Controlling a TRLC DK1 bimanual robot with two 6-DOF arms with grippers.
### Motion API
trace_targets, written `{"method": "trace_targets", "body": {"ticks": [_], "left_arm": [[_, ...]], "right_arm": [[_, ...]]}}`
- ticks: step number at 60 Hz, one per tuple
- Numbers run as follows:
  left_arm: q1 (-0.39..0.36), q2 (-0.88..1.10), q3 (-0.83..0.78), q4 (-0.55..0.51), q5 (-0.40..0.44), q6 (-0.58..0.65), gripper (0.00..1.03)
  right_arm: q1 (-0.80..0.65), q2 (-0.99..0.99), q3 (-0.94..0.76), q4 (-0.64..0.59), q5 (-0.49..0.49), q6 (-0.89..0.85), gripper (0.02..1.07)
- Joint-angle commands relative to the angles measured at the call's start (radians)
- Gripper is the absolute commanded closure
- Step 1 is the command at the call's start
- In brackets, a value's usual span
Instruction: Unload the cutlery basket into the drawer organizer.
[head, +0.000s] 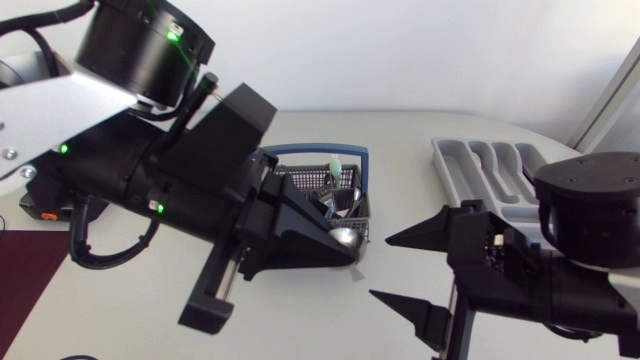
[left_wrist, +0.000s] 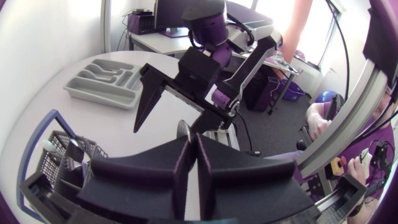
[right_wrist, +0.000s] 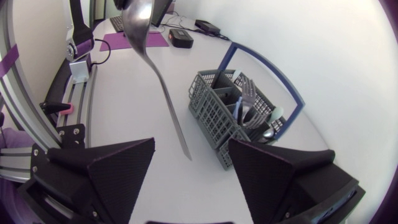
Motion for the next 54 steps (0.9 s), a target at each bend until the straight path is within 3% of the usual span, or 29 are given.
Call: {"method": "trace_targets", "body": {"ticks": [1, 7, 12, 20, 39, 42, 54], "left_arm": [[-0.021, 0.025, 0.025, -0.002, 0.03, 0.02, 1.0], [-0.035, 0.04, 0.036, -0.005, 0.03, 0.017, 1.0], [-0.038, 0.046, 0.046, -0.011, 0.03, 0.017, 1.0], [-0.032, 0.046, 0.056, -0.019, 0.036, 0.017, 1.0], [0.002, 0.054, 0.056, -0.019, 0.052, 0.02, 1.0], [0.014, 0.054, 0.056, -0.019, 0.053, 0.02, 1.0], [0.039, 0.046, 0.042, -0.026, 0.062, 0.02, 0.99]], "right_arm": [[0.021, 0.03, 0.027, 0.026, -0.026, 0.016, 0.26], [0.037, 0.044, 0.022, 0.053, -0.044, 0.009, 0.43], [0.047, 0.072, 0.016, 0.078, -0.046, -0.004, 0.63], [0.049, 0.104, 0.005, 0.084, -0.06, -0.022, 0.85], [0.055, 0.121, -0.001, 0.078, -0.089, -0.025, 0.93], [0.057, 0.119, -0.004, 0.078, -0.098, -0.027, 1.02], [0.057, 0.115, -0.016, 0.076, -0.1, -0.037, 1.01]]}}
